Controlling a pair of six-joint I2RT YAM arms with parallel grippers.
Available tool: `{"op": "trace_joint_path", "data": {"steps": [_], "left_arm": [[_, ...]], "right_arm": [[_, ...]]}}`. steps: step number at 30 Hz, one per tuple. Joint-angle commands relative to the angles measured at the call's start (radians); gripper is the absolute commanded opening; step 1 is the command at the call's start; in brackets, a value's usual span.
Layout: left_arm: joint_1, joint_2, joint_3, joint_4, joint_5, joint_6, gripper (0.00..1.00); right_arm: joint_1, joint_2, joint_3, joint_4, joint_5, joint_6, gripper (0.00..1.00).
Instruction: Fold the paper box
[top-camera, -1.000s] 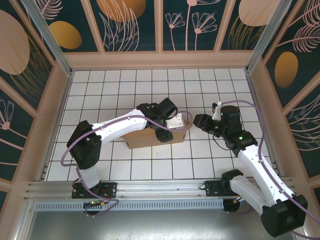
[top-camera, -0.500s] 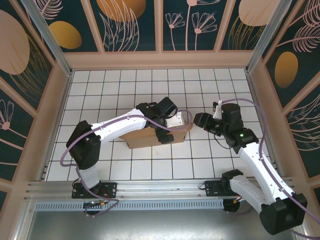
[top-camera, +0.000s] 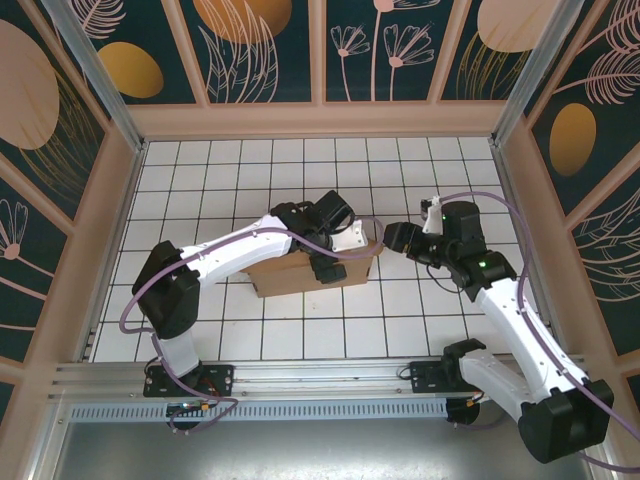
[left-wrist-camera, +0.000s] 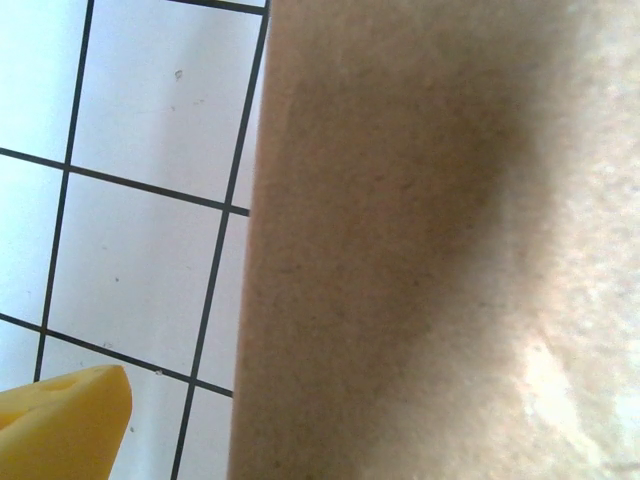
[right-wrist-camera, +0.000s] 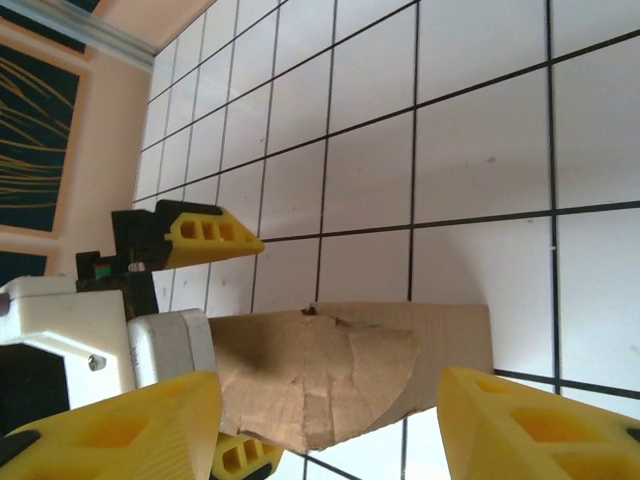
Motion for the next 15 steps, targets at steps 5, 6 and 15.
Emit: {"op": "trace_joint_path", "data": {"steps": [5, 6, 15], "left_arm": [[0.022, -0.023, -0.013, -0.001, 0.013, 0.006, 0.99], [0.024, -0.024, -0.014, 0.002, 0.014, 0.005, 0.99], [0.025, -0.028, -0.032, 0.019, 0.029, 0.013, 0.99]], "right_arm": [[0.069, 0.066, -0.056, 0.09, -0.083, -0.002, 0.55], [0.073, 0.071, -0.064, 0.099, -0.081, -0.001, 0.55], [0.075, 0.124, -0.094, 0.166, -0.066, 0.015, 0.55]]}}
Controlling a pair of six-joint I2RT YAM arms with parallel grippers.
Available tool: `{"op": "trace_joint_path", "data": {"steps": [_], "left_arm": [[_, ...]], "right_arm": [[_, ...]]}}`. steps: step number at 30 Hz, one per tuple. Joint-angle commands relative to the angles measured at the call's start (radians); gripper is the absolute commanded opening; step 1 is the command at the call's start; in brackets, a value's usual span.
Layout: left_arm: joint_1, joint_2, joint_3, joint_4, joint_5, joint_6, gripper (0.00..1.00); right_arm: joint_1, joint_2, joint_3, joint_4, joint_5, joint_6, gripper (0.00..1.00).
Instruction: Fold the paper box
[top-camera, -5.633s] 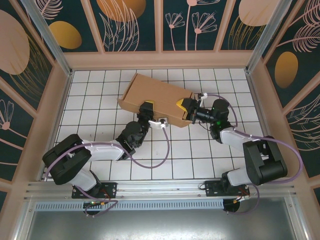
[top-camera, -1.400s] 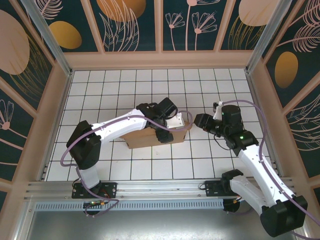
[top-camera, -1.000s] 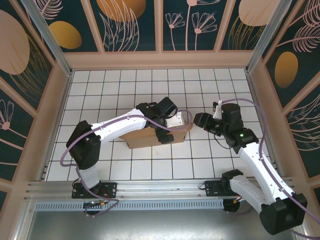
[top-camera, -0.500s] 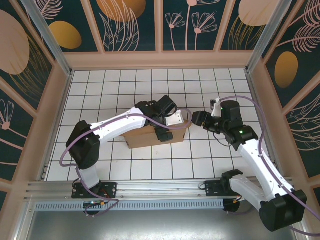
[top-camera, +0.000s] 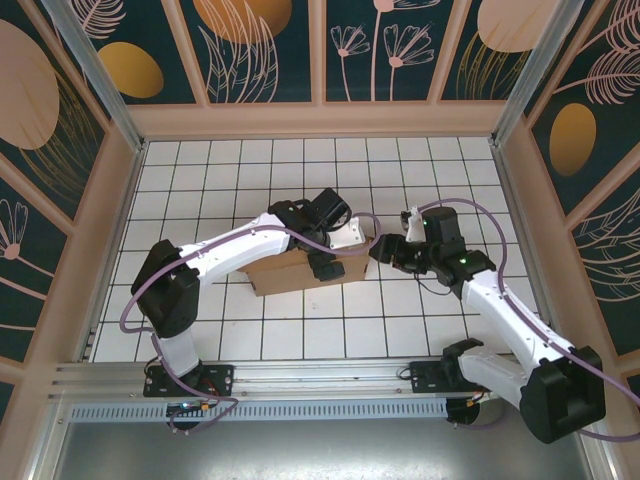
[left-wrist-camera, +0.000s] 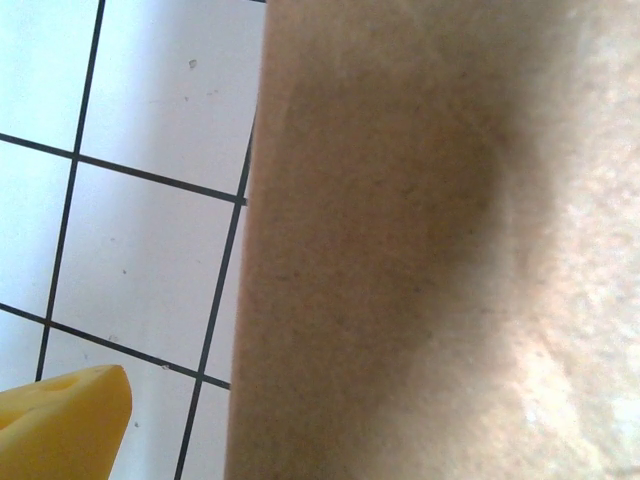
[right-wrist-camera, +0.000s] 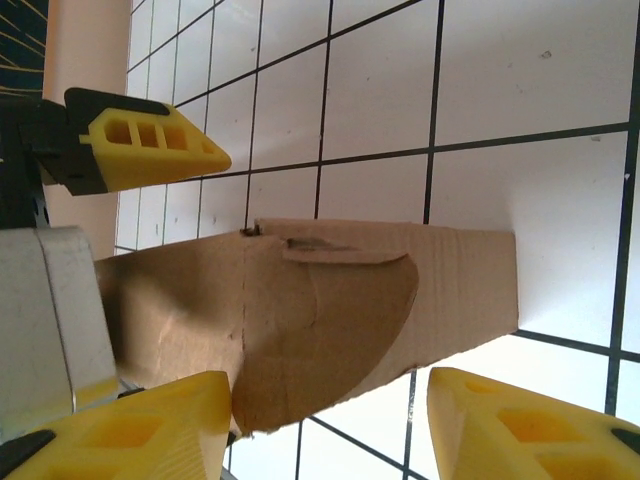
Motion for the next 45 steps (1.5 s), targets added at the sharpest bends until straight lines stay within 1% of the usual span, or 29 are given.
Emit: {"op": "trace_joint_path", "data": {"steps": [1, 5, 9, 14, 18, 22, 36, 38, 40, 42, 44, 45], "left_arm": [[0.008, -0.028, -0.026, 0.011, 0.021, 0.012, 0.98], [0.007, -0.022, -0.034, 0.022, 0.036, 0.009, 0.98], [0.011, -0.021, -0.056, 0.048, 0.044, 0.003, 0.98], [0.02, -0.035, -0.079, 0.078, 0.047, -0.005, 0.98], [0.034, -0.079, -0.104, 0.121, 0.057, -0.039, 0.98], [0.05, -0.158, -0.155, 0.175, 0.065, -0.069, 0.99], [0.057, -0.347, -0.232, 0.196, 0.065, -0.178, 0.99], [0.058, -0.391, -0.251, 0.202, 0.07, -0.211, 0.99], [0.058, -0.433, -0.26, 0.218, 0.048, -0.264, 0.99], [0.058, -0.47, -0.261, 0.234, 0.006, -0.352, 0.99], [0.059, -0.515, -0.26, 0.258, -0.045, -0.478, 0.99], [0.058, -0.537, -0.265, 0.268, -0.088, -0.554, 0.99]], "right_arm": [[0.007, 0.018, -0.009, 0.069, -0.016, 0.008, 0.56], [0.009, 0.024, -0.008, 0.074, -0.021, 0.009, 0.59], [0.019, 0.052, -0.03, 0.092, -0.025, 0.019, 0.59], [0.05, 0.097, -0.048, 0.086, 0.047, 0.015, 0.57], [0.062, 0.113, -0.048, 0.055, 0.118, 0.011, 0.54], [0.064, 0.121, -0.047, 0.047, 0.162, 0.024, 0.52], [0.067, 0.128, -0.015, 0.038, 0.19, 0.039, 0.52], [0.067, 0.117, -0.019, 0.037, 0.192, 0.042, 0.52], [0.067, 0.113, -0.024, 0.037, 0.191, 0.044, 0.52], [0.069, 0.108, -0.028, 0.04, 0.197, 0.044, 0.52], [0.078, 0.096, -0.036, 0.043, 0.215, 0.048, 0.52], [0.079, 0.092, -0.041, 0.046, 0.222, 0.05, 0.52]]}}
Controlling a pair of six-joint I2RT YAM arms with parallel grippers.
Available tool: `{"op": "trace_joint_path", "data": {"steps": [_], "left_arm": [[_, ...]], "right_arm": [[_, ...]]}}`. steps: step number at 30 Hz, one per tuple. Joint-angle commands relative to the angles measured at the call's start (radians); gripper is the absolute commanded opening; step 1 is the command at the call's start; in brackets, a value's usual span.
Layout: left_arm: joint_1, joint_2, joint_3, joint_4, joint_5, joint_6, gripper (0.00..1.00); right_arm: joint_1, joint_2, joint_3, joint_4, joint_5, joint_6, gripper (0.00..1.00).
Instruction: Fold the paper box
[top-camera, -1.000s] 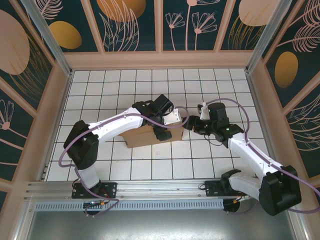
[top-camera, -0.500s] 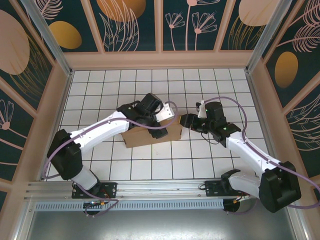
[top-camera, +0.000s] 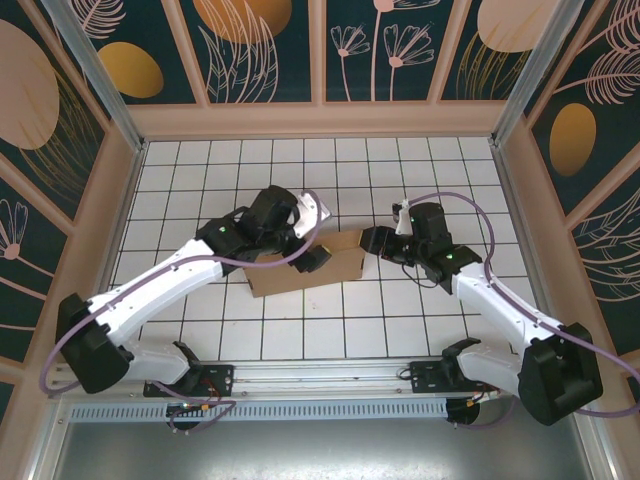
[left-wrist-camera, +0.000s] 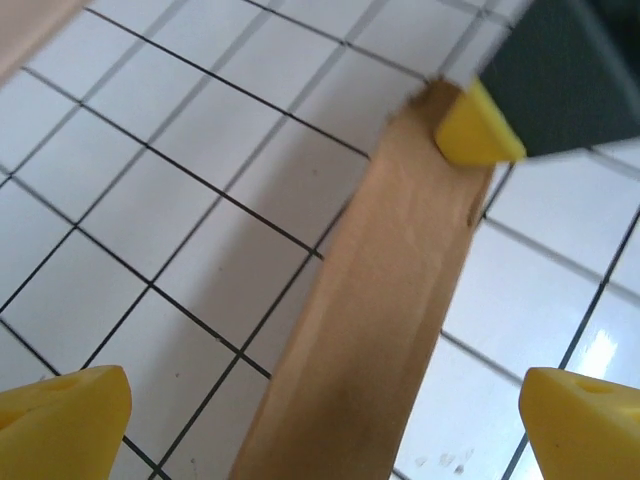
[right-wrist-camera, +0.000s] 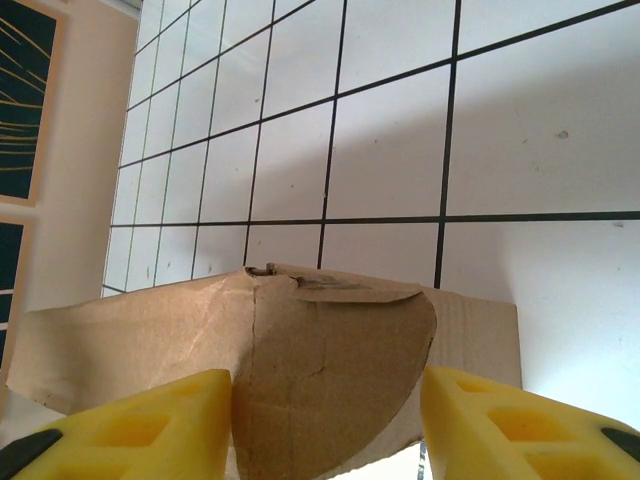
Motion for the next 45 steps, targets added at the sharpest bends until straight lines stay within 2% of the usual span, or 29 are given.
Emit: {"op": "trace_joint_path", "data": {"steps": [1, 6, 9, 13, 17, 23, 30, 36, 45], "left_arm": [[0.007, -0.082, -0.002, 0.06, -0.14, -0.308, 0.99], [0.018, -0.217, -0.073, 0.023, -0.206, -0.665, 0.99], [0.038, -0.31, -0.125, -0.037, -0.255, -0.823, 0.99], [0.079, -0.426, -0.199, -0.107, -0.247, -0.987, 0.99], [0.135, -0.515, -0.284, -0.164, -0.25, -1.059, 0.99], [0.185, -0.552, -0.33, -0.179, -0.198, -1.134, 0.99], [0.188, -0.548, -0.345, -0.131, -0.046, -1.254, 0.99], [0.187, -0.496, -0.267, -0.298, -0.061, -1.294, 0.99], [0.187, -0.509, -0.278, -0.304, -0.006, -1.33, 0.99]], "right_arm": [[0.01, -0.001, -0.044, -0.123, 0.102, 0.005, 0.51], [0.026, -0.025, -0.053, -0.131, 0.142, 0.006, 0.51], [0.047, -0.032, -0.062, -0.13, 0.159, 0.016, 0.51], [0.086, -0.027, -0.069, -0.126, 0.185, 0.024, 0.51], [0.095, -0.032, -0.072, -0.133, 0.213, 0.027, 0.51], [0.113, -0.033, -0.079, -0.134, 0.216, 0.022, 0.51], [0.115, -0.031, -0.085, -0.133, 0.226, 0.018, 0.51], [0.115, -0.03, -0.093, -0.127, 0.227, 0.022, 0.51], [0.115, -0.014, -0.103, -0.108, 0.225, 0.025, 0.51]]}}
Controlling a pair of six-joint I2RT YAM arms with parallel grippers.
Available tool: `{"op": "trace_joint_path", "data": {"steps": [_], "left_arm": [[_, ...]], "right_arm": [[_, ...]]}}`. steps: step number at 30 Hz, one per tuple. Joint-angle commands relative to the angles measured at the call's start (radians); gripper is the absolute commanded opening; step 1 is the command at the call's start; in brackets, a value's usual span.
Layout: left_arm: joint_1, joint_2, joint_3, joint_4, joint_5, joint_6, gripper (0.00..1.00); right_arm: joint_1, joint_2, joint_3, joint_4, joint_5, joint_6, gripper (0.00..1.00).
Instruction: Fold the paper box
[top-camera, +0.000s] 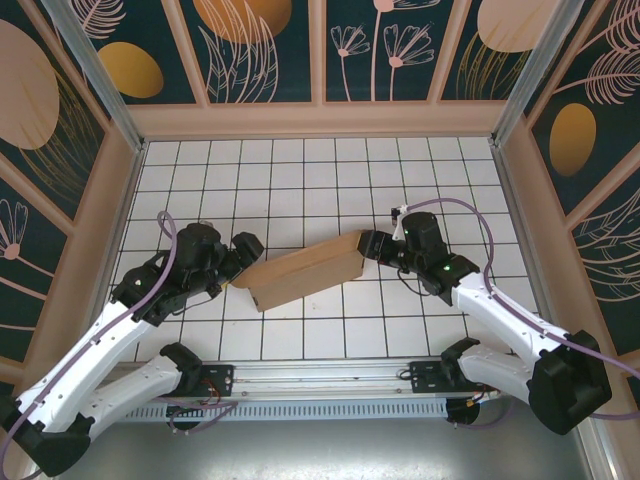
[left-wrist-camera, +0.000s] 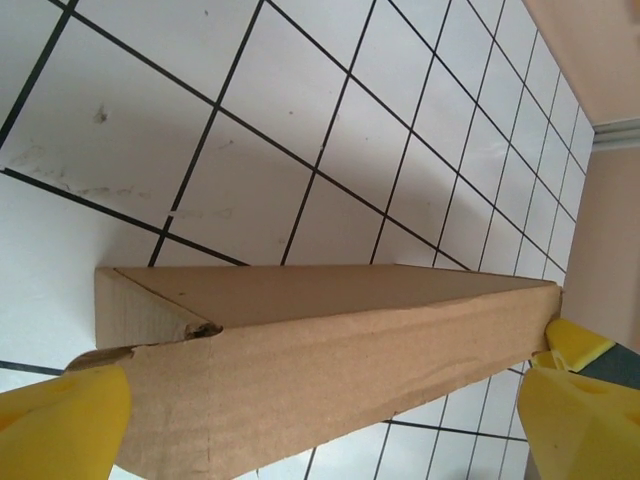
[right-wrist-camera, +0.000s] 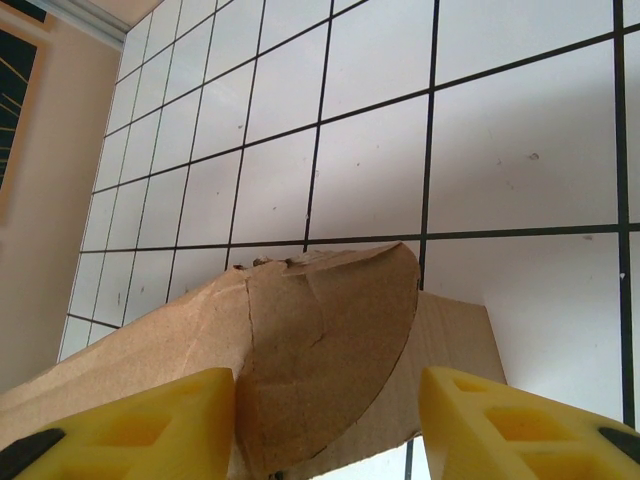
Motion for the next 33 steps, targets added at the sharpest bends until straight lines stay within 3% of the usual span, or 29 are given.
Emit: {"op": "trace_joint_path", "data": {"steps": [1, 14, 23, 33], "left_arm": [[0.003, -0.005, -0.017, 0.0, 0.051, -0.033, 0.99], [0.003, -0.04, -0.252, 0.271, 0.113, -0.081, 0.95], [0.004, -0.035, -0.31, 0.333, 0.039, 0.021, 0.92], [0.004, 0.064, -0.312, 0.478, 0.065, 0.103, 0.92]], "right_arm": [[0.014, 0.044, -0.053, -0.149, 0.045, -0.007, 0.51], [0.018, 0.023, -0.085, -0.11, -0.031, 0.002, 0.51], [0.02, -0.024, -0.15, 0.005, -0.215, 0.004, 0.46], [0.02, -0.022, -0.212, 0.227, -0.392, 0.112, 0.44]]}}
